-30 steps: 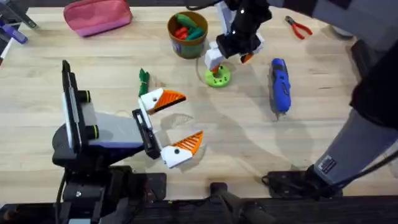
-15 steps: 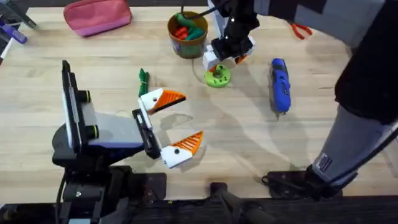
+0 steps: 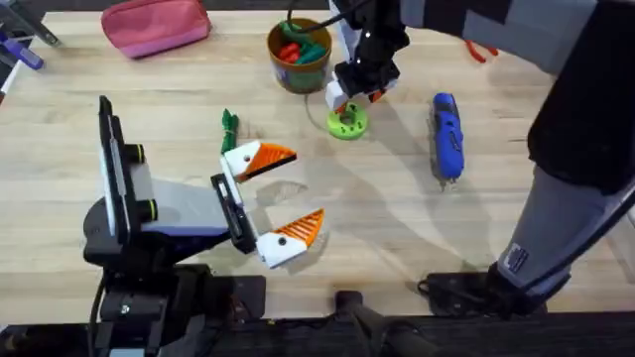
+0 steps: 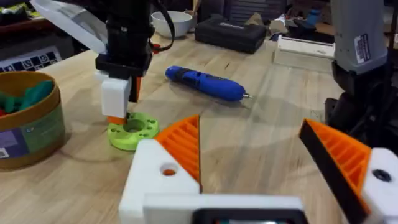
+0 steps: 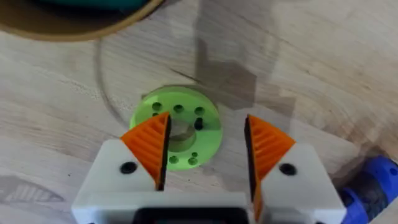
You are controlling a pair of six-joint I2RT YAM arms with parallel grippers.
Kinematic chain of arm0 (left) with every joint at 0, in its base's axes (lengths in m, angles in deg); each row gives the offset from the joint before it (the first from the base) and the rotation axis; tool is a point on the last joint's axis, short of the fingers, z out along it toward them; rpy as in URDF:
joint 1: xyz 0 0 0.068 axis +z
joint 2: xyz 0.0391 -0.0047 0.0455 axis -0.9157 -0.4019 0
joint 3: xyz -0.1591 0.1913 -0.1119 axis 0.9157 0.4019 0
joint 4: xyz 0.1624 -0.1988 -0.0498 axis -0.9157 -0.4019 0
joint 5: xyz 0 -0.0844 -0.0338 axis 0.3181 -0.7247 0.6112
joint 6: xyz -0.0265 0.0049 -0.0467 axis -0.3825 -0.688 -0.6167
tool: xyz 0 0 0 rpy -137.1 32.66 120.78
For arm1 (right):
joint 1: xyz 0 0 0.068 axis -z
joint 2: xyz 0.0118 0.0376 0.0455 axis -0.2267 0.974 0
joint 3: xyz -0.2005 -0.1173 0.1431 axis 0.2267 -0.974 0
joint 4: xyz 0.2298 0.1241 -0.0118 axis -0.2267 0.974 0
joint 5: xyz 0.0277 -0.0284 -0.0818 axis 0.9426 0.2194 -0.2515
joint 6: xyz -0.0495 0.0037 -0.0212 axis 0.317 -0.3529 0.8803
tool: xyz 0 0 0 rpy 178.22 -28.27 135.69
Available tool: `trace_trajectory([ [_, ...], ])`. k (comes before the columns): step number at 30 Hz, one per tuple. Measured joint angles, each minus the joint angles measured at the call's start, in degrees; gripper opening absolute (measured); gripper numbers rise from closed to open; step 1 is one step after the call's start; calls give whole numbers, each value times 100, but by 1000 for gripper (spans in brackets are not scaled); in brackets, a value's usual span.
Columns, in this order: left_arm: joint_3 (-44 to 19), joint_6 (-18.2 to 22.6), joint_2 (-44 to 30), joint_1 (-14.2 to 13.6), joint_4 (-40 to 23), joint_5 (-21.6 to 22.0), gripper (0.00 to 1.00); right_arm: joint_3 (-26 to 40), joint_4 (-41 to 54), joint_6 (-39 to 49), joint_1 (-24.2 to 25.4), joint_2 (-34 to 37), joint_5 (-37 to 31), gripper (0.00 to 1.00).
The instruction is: Pick up the gripper from the table and insert it into the empty holder that is missing its gripper. Then pick up a screw, insert it into the mounting hole, and use the screwdriver to tighten it. Finally, clean up the table by picking up the vegetable and placing it into the bucket.
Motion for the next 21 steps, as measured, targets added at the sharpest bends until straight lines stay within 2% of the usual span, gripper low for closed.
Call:
trace_trajectory([
  [21, 0, 0, -2, 0, 0, 0, 986, 33, 26, -5, 0, 118, 15, 481],
])
